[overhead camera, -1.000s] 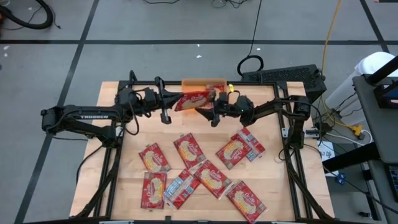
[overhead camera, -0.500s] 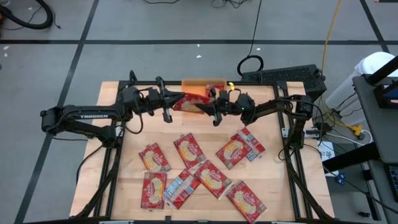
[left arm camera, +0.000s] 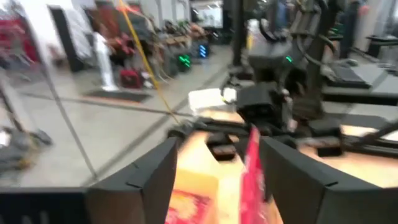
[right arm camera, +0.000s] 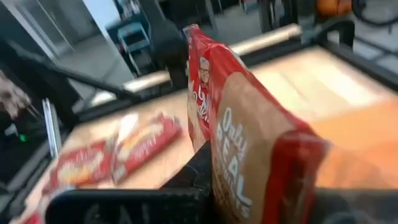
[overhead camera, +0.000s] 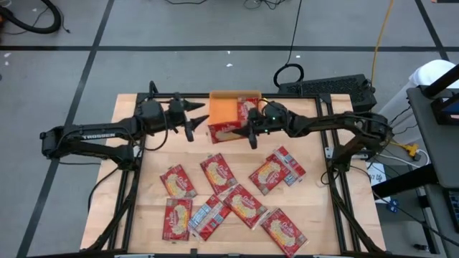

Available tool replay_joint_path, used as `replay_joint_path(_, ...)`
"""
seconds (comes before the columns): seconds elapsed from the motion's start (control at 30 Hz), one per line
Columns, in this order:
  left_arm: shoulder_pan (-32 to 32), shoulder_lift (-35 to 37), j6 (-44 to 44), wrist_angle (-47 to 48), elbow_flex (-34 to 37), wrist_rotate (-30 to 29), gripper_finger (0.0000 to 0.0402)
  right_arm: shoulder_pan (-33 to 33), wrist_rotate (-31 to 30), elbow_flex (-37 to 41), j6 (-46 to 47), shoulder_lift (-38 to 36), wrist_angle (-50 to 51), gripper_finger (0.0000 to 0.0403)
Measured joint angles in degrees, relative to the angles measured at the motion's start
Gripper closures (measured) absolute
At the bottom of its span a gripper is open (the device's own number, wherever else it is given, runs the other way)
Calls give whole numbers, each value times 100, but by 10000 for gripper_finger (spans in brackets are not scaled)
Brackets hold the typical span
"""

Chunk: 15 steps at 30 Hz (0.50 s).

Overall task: Sort popcorn bags into baskets
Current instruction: Put the popcorn pack into the orange bin

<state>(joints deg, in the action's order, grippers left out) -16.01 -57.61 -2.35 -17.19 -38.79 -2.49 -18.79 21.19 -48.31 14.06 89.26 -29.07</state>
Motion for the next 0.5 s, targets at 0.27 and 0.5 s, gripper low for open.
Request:
replay_joint_path(0.27,39,-950,329,-419,-25,643,152,264,-132,-487,-504,-168,1902,384)
replay_joint_path(0.5,81,-2083,398,-380,-396,1211,164,403,-756,-750,-727,-132,2097,383)
